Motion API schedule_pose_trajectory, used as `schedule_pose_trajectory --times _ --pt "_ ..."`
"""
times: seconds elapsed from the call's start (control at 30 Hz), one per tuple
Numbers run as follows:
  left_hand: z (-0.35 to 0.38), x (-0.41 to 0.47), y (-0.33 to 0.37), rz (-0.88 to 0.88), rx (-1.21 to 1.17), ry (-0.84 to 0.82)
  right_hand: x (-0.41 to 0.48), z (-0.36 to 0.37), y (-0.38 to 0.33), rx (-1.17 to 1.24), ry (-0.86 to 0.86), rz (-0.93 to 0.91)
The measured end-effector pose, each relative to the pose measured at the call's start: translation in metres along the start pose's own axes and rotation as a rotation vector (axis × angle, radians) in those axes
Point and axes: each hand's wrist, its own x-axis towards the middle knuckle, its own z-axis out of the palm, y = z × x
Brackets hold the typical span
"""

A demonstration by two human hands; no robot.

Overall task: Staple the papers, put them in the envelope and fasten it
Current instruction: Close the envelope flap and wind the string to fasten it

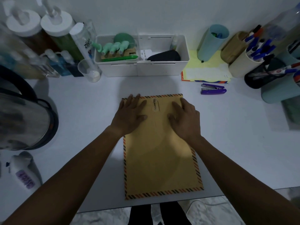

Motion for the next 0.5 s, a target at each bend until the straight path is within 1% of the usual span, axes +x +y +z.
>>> schedule_pose_trajectory --times 0.2,0.3,0.5 --pt "0.005 0.003 0.011 -0.031 0.000 0.076 -0.005 0.002 0.005 -0.055 -0.054 0.009" --pt "0.011 -0.002 0.014 -0.040 0.024 0.029 -0.006 0.008 0.009 -0.096 -0.096 0.018" --pt "0.009 0.001 0.012 -0.027 0.085 -0.001 -0.009 0.021 0.012 -0.109 -0.098 0.055"
